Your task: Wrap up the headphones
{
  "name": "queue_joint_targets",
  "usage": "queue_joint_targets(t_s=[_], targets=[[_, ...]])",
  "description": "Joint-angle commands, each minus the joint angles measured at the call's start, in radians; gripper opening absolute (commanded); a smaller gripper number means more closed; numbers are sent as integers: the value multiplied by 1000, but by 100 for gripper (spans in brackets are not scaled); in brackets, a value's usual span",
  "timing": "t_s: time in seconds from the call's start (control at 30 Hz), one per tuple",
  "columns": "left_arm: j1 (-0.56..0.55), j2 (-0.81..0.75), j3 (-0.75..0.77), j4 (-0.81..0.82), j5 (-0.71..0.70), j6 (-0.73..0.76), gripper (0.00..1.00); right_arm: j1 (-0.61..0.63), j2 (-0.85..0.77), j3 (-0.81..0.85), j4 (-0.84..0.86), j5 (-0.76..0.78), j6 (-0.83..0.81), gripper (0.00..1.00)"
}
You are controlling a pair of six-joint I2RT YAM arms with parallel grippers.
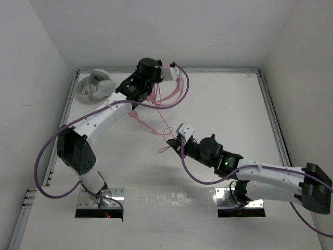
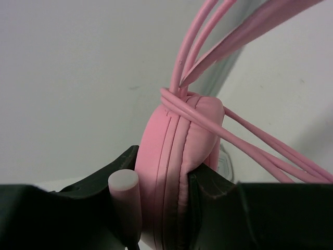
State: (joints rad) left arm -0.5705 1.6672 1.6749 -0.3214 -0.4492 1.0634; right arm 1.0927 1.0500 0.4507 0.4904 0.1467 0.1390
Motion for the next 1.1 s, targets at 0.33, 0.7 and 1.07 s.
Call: queue_joint_targets(t_s=[0.33, 0.7, 1.07], targets=[[-225, -441, -631, 202, 214, 378, 0, -86, -239, 364, -346, 596, -668, 0], [-405, -520, -712, 85, 313, 360, 0, -358, -24, 696, -503, 295, -699, 0], [-427, -523, -583, 5, 415, 204, 0, -527, 203, 882, -520, 51, -573, 0]])
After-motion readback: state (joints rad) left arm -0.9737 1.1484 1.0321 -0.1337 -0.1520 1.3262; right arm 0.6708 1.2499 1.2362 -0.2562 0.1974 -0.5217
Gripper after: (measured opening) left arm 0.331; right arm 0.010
